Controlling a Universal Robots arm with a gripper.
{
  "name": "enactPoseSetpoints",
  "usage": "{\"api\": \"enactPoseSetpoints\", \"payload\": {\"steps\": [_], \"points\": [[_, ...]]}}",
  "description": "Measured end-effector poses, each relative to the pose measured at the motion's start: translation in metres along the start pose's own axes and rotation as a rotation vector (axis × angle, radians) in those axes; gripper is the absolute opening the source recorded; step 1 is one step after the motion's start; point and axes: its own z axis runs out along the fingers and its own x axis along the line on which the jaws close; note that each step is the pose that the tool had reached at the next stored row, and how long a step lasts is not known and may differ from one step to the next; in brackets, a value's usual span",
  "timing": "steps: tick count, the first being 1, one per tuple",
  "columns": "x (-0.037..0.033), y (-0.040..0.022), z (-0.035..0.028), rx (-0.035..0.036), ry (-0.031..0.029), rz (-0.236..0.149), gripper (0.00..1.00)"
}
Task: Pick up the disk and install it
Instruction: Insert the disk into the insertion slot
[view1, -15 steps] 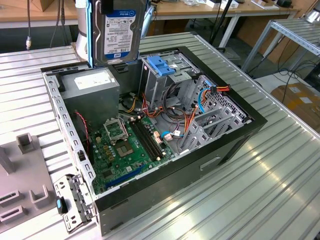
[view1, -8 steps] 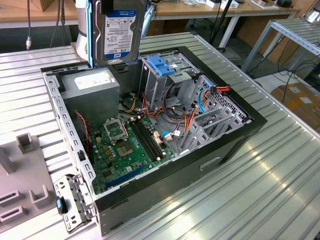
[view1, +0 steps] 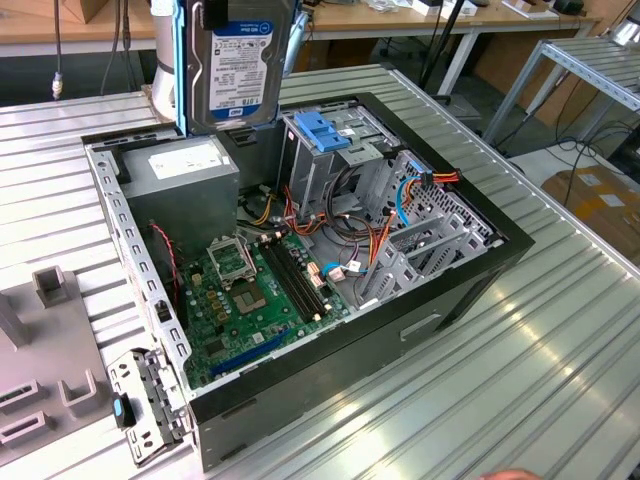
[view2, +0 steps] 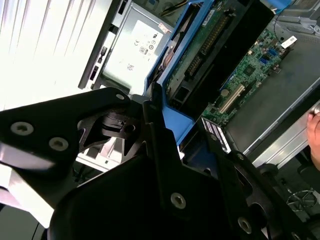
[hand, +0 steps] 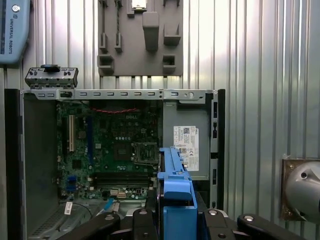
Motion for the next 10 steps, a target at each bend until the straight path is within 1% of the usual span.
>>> {"api": "enactPoseSetpoints", "payload": {"steps": [9,10], "points": [[0.0092,0.0,0.0,0.0,-0.0001,0.0,0.37],[0.0118,0.0,-0.0001,0.0,0.0,0.0,0.37]]}}
